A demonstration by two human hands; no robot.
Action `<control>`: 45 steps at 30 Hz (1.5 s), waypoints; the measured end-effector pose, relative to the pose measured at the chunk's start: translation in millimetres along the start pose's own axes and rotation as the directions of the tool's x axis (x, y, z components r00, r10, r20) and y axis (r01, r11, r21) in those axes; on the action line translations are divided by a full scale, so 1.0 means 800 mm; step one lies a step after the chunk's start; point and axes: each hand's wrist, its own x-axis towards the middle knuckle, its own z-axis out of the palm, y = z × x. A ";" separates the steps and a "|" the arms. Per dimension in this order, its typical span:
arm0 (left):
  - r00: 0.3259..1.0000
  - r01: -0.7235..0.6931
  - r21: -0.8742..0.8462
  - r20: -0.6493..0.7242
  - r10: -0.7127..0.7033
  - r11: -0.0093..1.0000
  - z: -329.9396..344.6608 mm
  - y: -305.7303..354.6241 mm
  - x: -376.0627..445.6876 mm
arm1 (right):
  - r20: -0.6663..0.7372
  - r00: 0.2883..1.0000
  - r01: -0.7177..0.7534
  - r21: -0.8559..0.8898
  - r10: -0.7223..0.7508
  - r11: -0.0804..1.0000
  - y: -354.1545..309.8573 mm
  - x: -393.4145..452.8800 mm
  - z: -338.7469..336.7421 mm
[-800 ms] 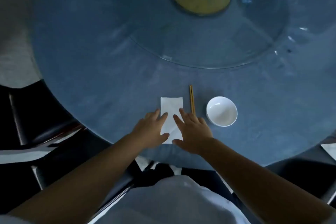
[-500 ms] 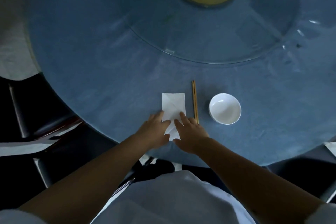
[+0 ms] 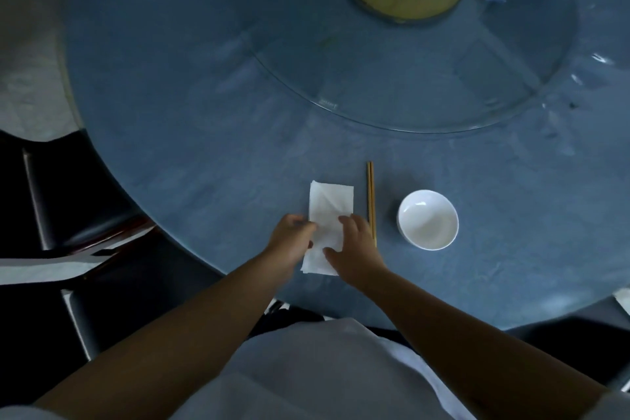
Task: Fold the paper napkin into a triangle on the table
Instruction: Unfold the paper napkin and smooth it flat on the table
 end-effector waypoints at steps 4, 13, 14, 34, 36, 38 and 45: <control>0.998 0.024 0.102 0.054 -0.030 0.995 -0.003 0.003 0.006 | -0.083 0.975 -0.178 0.256 0.205 0.950 -0.008 0.016 -0.004; 0.997 0.015 0.234 0.064 -0.031 0.972 0.002 0.004 0.024 | -0.070 0.911 -0.336 0.448 0.407 0.829 -0.014 0.049 -0.006; 0.999 0.008 0.258 0.047 -0.021 0.966 0.003 0.004 0.025 | -0.067 0.914 -0.343 0.405 0.401 0.848 -0.016 0.051 -0.005; 1.000 0.000 0.233 0.029 -0.006 0.972 -0.019 -0.005 0.043 | -0.034 0.990 -0.130 0.135 0.136 0.982 -0.033 0.067 -0.020; 0.999 0.006 0.095 0.042 -0.010 0.995 -0.022 -0.006 0.041 | 0.003 0.999 -0.049 0.207 0.049 0.977 -0.041 0.064 -0.026; 0.996 -0.008 -0.113 0.088 0.018 0.994 -0.028 -0.003 0.038 | 0.045 0.999 -0.007 0.366 -0.010 0.931 -0.050 0.060 -0.033; 0.989 -0.145 -0.279 -0.076 0.128 0.949 -0.070 0.004 0.030 | 0.104 0.995 -0.073 0.731 -0.006 0.678 -0.090 0.064 -0.041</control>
